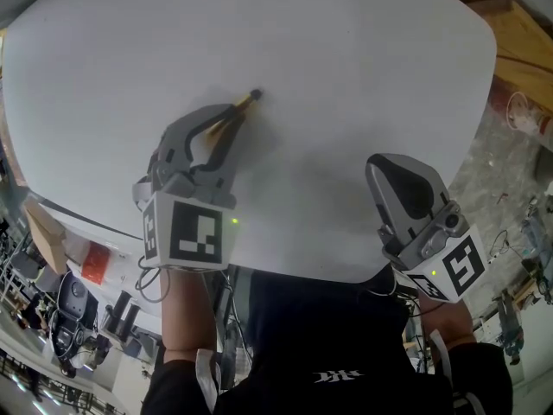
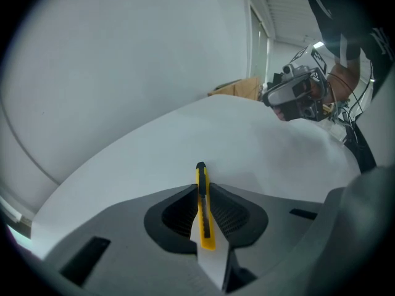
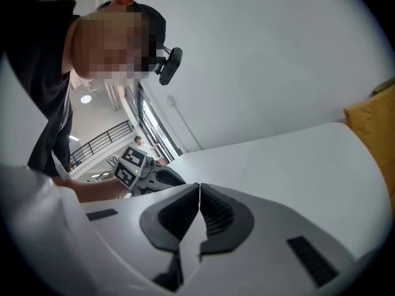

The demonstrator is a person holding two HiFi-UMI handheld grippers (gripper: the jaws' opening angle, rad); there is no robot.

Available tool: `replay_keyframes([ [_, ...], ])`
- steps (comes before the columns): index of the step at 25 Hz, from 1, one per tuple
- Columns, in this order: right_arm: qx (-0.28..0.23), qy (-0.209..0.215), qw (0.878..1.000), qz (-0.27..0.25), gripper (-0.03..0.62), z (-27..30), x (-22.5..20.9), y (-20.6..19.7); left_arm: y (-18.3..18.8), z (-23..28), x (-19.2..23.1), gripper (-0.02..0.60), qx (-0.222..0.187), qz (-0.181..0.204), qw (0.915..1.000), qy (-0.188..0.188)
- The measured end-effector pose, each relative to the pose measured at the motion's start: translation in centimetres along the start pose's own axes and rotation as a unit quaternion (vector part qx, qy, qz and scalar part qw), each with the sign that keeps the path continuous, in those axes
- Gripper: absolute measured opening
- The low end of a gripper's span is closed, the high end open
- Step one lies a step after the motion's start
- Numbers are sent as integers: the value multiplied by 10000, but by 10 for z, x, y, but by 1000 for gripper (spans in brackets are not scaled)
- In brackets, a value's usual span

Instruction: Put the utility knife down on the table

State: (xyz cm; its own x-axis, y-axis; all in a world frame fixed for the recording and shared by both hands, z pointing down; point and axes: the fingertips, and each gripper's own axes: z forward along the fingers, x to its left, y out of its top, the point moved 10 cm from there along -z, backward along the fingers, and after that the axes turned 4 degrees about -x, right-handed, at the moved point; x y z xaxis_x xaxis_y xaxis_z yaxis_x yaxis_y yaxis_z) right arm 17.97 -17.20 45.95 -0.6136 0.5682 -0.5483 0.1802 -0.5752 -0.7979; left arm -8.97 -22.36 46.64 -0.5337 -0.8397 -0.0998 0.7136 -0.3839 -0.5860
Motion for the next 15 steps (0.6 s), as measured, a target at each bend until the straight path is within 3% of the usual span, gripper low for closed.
replay_keyframes([
  [15,13,9,10000,-79,5,0,3,-2,0,1,3,58,112,-95,9998,-160],
])
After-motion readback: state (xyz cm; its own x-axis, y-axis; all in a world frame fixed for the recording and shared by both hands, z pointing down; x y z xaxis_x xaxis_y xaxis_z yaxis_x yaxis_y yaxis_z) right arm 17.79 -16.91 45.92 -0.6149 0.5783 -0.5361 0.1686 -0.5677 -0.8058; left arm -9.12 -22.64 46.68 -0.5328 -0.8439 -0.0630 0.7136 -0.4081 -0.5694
